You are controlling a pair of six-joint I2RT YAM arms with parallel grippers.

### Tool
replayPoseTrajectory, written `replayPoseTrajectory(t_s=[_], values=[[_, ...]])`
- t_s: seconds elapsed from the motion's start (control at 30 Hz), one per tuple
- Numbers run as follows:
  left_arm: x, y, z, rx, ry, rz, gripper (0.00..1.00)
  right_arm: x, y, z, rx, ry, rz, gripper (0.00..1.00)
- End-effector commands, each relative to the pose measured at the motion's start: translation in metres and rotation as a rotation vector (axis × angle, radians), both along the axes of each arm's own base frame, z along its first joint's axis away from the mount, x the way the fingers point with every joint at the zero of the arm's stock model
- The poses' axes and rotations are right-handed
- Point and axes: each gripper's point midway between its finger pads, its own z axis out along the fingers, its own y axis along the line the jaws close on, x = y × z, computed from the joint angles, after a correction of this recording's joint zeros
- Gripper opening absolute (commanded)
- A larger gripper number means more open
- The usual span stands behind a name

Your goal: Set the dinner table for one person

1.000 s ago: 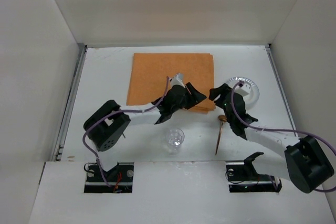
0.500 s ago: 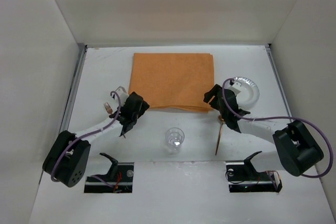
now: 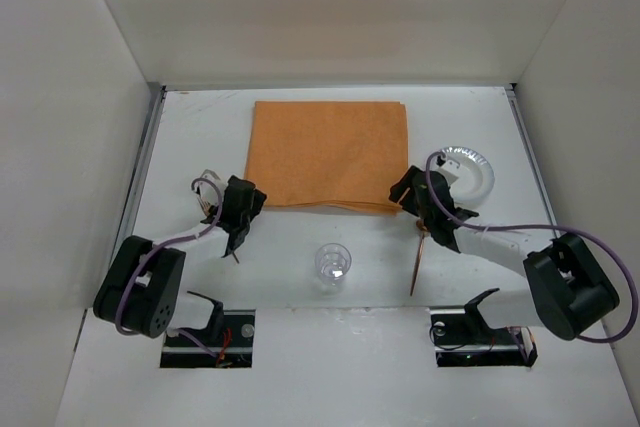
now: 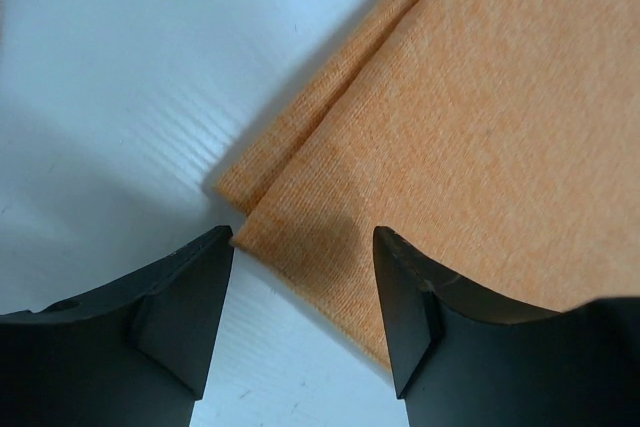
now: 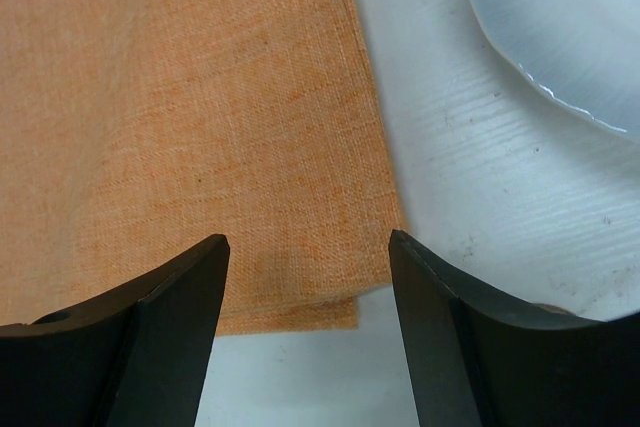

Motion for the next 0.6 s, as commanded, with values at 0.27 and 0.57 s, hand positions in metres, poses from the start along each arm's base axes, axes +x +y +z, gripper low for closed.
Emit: replayPoseTrajectory(t_s=[0.27,0.57], values=[[0.008,0.013,-0.012,0.014,-0.039,0.081,0.36,0.007,0.026,-0.016,0.026,0.071,0.052,0.7],[0.021,0.008,0.05,0.044,-0.201,0.039,0.03,0.011,0.021,-0.02,0.024,0.083,0.051,0.62]])
